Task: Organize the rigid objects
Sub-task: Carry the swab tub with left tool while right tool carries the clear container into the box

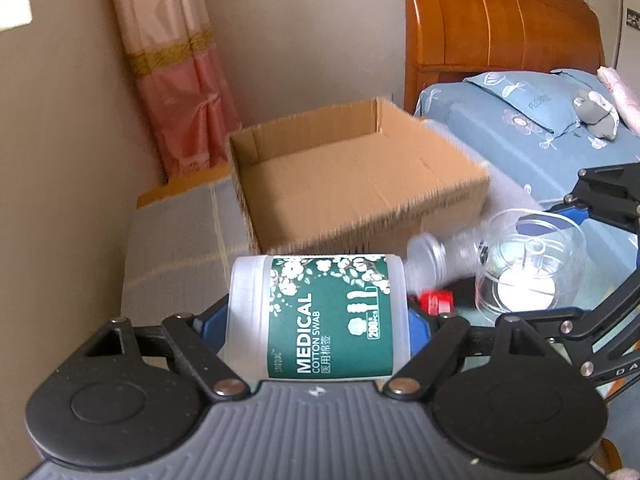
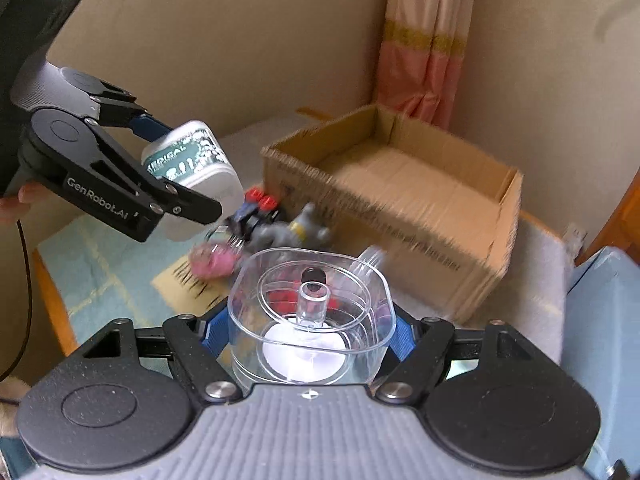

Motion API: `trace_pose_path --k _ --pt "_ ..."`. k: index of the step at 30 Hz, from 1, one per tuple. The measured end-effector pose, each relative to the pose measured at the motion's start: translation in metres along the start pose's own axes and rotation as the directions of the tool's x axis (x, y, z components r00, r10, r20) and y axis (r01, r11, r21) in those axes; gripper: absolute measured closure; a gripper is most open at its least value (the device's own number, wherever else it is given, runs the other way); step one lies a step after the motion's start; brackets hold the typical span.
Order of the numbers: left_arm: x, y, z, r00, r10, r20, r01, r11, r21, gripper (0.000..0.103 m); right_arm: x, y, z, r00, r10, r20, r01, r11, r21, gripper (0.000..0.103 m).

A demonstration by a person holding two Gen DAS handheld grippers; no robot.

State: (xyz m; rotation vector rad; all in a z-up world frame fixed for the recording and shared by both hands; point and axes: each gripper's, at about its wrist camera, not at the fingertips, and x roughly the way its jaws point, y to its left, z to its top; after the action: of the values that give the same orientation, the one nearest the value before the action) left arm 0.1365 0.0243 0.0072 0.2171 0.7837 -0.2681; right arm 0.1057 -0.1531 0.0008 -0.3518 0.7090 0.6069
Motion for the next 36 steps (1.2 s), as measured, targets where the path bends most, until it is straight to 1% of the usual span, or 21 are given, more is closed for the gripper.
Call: trace_pose_path --k 2,6,11,19,23,28,30,32,34,36 --pt "0.004 0.001 0.017 1.000 -0.007 0.012 0.007 1.000 0.025 0.021 -0.003 -0.010 0.011 1.000 -0.014 0.020 0.014 1.000 0.009 0.023" --pt "0.020 0.002 0.047 1.000 0.004 0.018 -0.005 0.999 0.051 0.021 -0.004 -0.033 0.032 0.998 -0.036 0.057 0.034 0.999 0.038 0.023" --pt "0.054 0.008 0.084 1.000 0.000 -0.015 0.001 0.999 0.047 0.021 0.006 -0.064 0.057 0.995 -0.062 0.079 0.055 0.995 0.088 0.023" --pt "0.113 0.023 0.126 0.996 0.017 -0.087 -0.014 1.000 0.027 0.021 0.044 -0.101 0.083 0.994 -0.092 0.056 0.084 0.988 0.129 0.023" --pt "0.139 0.027 0.136 0.992 0.020 -0.121 -0.018 1.000 0.017 0.021 0.056 -0.114 0.089 0.994 -0.099 0.046 0.092 0.986 0.142 0.023" --pt "0.164 0.027 0.144 0.990 0.046 -0.136 -0.045 0.999 0.013 0.021 0.070 -0.125 0.099 0.993 -0.108 0.038 0.101 0.983 0.153 0.023" --pt "0.170 0.029 0.147 0.990 0.062 -0.125 -0.063 0.998 -0.003 0.020 0.075 -0.129 0.102 0.993 -0.108 0.038 0.101 0.982 0.157 0.023" --pt "0.172 0.031 0.149 0.991 0.081 -0.106 -0.083 0.997 -0.009 0.013 0.079 -0.130 0.103 0.993 -0.113 0.034 0.107 0.982 0.156 0.023" --pt "0.171 0.034 0.150 0.991 0.099 -0.093 -0.102 0.994 -0.028 0.011 0.082 -0.131 0.102 0.992 -0.125 0.028 0.119 0.980 0.159 0.023" --pt "0.167 0.036 0.150 0.993 0.090 -0.077 -0.094 0.995 -0.040 0.011 0.087 -0.135 0.100 0.992 -0.122 0.018 0.117 0.978 0.174 0.023"
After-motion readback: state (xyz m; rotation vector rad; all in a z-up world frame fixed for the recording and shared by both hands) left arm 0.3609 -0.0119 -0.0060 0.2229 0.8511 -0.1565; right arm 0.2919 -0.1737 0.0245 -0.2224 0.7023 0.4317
